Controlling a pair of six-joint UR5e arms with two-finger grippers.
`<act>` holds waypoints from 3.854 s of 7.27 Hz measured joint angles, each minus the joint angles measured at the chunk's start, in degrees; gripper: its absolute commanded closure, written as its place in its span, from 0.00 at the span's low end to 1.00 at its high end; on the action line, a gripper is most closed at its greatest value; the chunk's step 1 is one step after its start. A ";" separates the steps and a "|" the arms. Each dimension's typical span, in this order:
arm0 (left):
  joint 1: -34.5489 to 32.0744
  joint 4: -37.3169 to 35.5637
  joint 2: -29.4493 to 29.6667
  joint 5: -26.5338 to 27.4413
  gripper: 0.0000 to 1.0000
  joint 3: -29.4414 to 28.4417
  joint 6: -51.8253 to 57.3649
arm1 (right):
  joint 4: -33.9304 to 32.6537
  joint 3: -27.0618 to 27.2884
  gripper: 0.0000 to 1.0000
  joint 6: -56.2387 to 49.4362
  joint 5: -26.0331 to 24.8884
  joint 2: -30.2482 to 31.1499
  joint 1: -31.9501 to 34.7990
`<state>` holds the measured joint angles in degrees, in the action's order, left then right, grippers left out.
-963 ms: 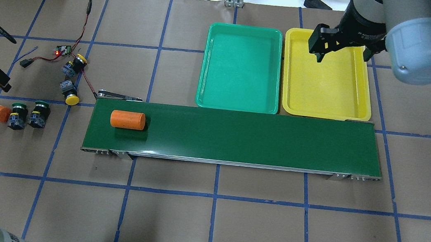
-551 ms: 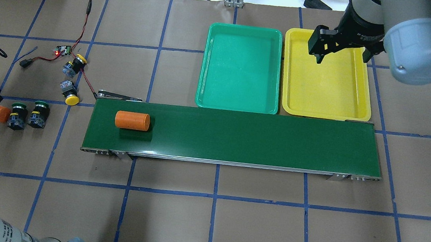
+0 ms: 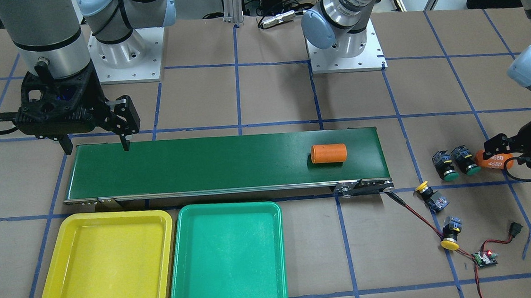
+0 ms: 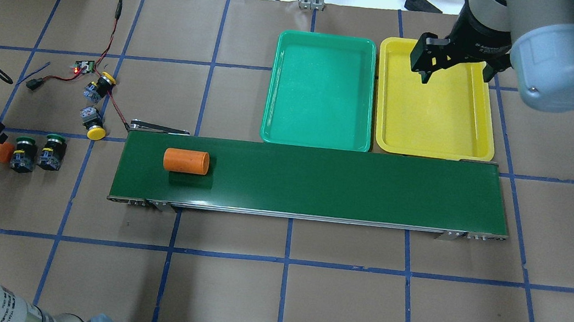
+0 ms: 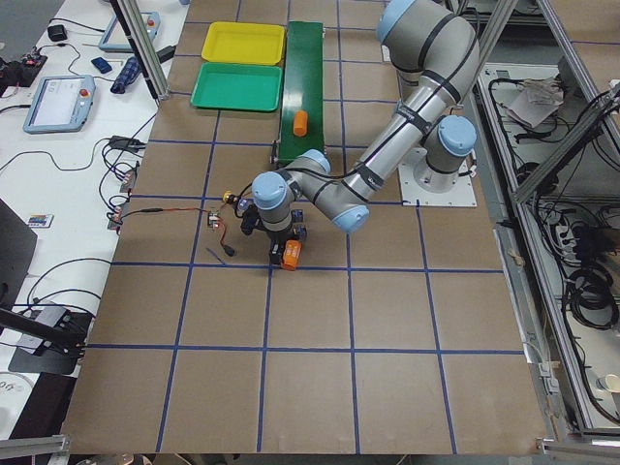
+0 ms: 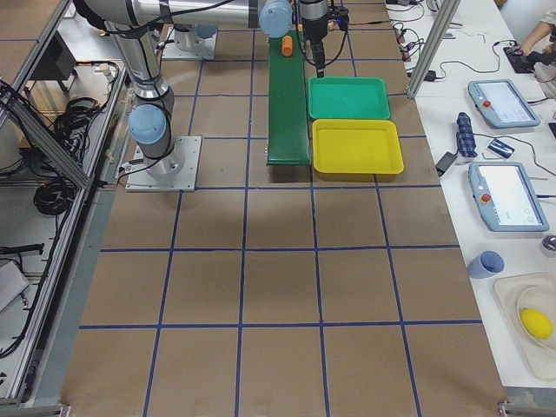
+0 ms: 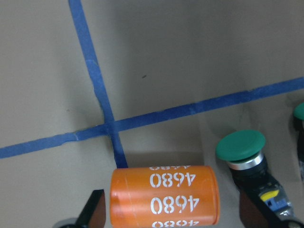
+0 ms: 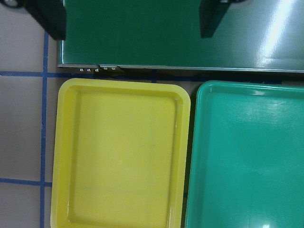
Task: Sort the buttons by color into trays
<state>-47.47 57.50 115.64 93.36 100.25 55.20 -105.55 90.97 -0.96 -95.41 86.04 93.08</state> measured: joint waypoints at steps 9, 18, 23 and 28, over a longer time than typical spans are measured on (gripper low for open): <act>0.26 -0.11 1.60 1.89 0.00 -0.13 -0.29 | -0.27 0.00 0.00 -0.02 -0.10 -0.14 0.00; 0.40 0.10 3.60 3.36 1.00 -0.24 -0.84 | -0.27 0.00 0.00 -0.26 -0.42 -0.23 0.00; -3.44 8.80 -4.43 1.02 1.00 -2.72 -7.46 | -0.29 0.08 0.00 -0.27 -0.45 -0.26 0.00; -20.52 24.98 -14.50 -3.57 1.00 -4.28 -35.33 | -0.38 0.09 0.00 -0.27 -0.25 -0.26 0.00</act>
<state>-67.99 82.48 101.14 89.79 95.97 19.87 -105.93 91.06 -1.23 -95.66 85.78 93.08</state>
